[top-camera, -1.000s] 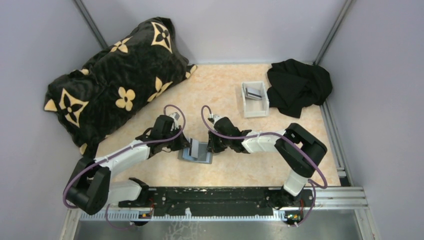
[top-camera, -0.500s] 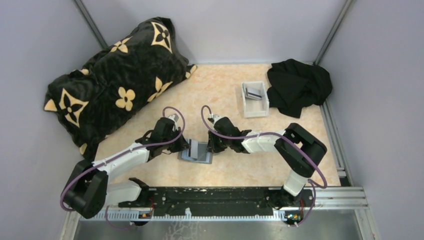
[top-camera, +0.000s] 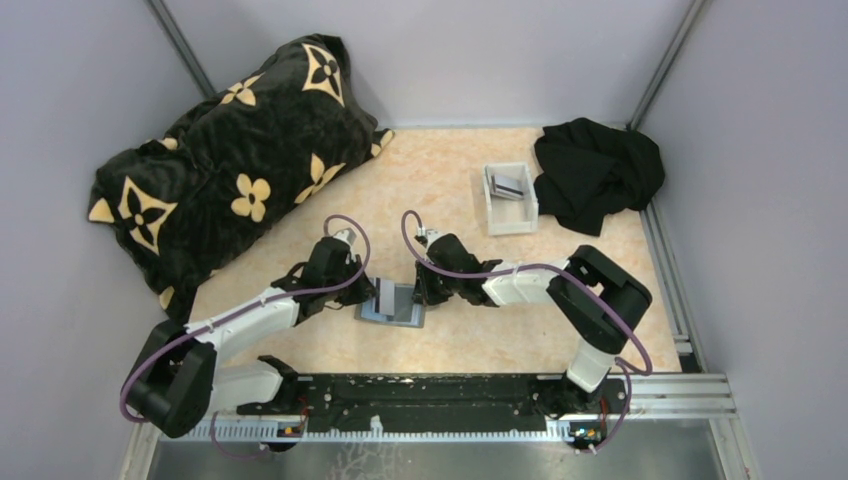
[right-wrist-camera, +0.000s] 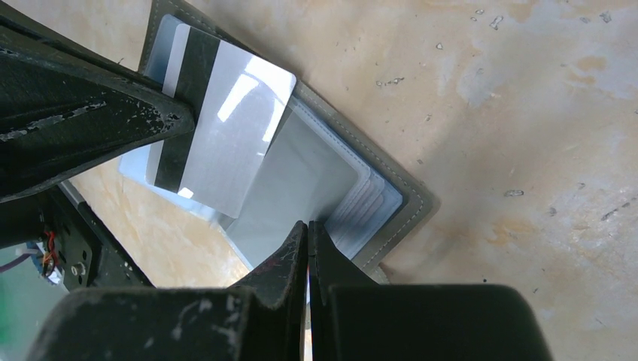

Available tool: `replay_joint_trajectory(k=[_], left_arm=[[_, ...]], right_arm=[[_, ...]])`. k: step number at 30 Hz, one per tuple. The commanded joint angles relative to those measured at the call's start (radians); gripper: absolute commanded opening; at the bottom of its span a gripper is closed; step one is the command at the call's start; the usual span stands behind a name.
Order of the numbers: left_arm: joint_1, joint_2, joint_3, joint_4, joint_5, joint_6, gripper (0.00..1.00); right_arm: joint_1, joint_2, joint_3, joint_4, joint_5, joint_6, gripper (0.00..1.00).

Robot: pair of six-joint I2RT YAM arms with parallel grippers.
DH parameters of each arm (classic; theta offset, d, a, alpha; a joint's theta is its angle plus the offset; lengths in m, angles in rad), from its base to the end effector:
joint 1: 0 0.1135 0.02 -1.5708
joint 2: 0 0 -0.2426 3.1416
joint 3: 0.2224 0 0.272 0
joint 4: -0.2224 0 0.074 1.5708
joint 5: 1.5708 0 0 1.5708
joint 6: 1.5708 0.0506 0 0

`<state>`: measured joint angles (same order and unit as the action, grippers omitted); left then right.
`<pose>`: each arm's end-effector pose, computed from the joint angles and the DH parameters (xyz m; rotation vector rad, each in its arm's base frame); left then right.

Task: Put the credit cards into the card holder
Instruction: Insert the credit card into the card holder.

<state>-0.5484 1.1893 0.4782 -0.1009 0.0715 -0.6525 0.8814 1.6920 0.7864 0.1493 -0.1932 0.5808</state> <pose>0.2161 -0.1363 0.1206 -0.0937 2.4792 -0.6321 0.2153 0.2764 0.0978 -0.4793 2.4647 0.9035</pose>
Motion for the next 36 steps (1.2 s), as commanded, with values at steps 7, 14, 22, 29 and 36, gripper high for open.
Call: replay_joint_trajectory(k=[7, 14, 22, 29, 36], left_arm=[[-0.008, -0.029, -0.036, -0.077, -0.138, 0.024, 0.00], [-0.015, -0.045, -0.054, -0.066, -0.115, 0.015, 0.00], [-0.046, -0.040, -0.090, -0.022, -0.077, 0.011, 0.00], [-0.081, -0.054, -0.126, 0.008, -0.055, -0.004, 0.00], [-0.110, -0.073, -0.128, -0.029, -0.071, -0.026, 0.00]], right_arm=[[-0.020, 0.069, 0.010, -0.031, 0.015, -0.017, 0.00], [-0.029, 0.055, 0.008, -0.050, 0.032, -0.022, 0.00], [-0.032, 0.043, -0.003, -0.054, 0.038, -0.021, 0.00], [-0.033, 0.043, -0.009, -0.052, 0.043, -0.017, 0.00], [-0.032, 0.048, -0.007, -0.053, 0.046, -0.015, 0.00]])
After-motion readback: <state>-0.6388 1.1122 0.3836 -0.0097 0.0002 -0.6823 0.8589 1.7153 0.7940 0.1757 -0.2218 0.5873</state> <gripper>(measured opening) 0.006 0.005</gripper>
